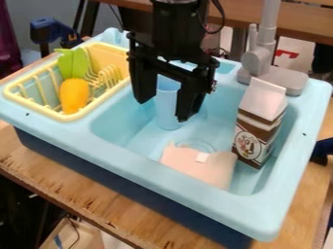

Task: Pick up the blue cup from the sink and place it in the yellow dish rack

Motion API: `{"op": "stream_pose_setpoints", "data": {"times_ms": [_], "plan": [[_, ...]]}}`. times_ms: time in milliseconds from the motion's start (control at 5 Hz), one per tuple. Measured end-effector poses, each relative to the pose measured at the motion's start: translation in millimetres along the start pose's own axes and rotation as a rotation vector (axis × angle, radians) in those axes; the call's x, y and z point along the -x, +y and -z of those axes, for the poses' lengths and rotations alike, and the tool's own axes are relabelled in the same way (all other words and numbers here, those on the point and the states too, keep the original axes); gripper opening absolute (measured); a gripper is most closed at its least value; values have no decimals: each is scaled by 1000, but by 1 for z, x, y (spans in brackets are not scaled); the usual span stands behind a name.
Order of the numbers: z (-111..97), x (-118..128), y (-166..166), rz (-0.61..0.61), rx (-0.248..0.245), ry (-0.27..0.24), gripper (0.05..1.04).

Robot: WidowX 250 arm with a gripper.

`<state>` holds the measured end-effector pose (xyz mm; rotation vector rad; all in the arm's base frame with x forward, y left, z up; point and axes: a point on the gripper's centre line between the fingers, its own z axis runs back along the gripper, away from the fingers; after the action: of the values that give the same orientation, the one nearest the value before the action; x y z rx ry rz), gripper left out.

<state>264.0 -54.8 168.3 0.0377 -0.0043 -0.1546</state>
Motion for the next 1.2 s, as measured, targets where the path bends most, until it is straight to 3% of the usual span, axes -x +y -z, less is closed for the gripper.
{"op": "stream_pose_setpoints", "data": {"times_ms": [200,600,800,1200], "plan": [[6,1,0,-1,-2,26,1001],[-16,-33,6,32,-23,-73,1001],[-17,-50,16,24,-26,-86,1001],[24,-76,27,7,-9,18,1001]]}}
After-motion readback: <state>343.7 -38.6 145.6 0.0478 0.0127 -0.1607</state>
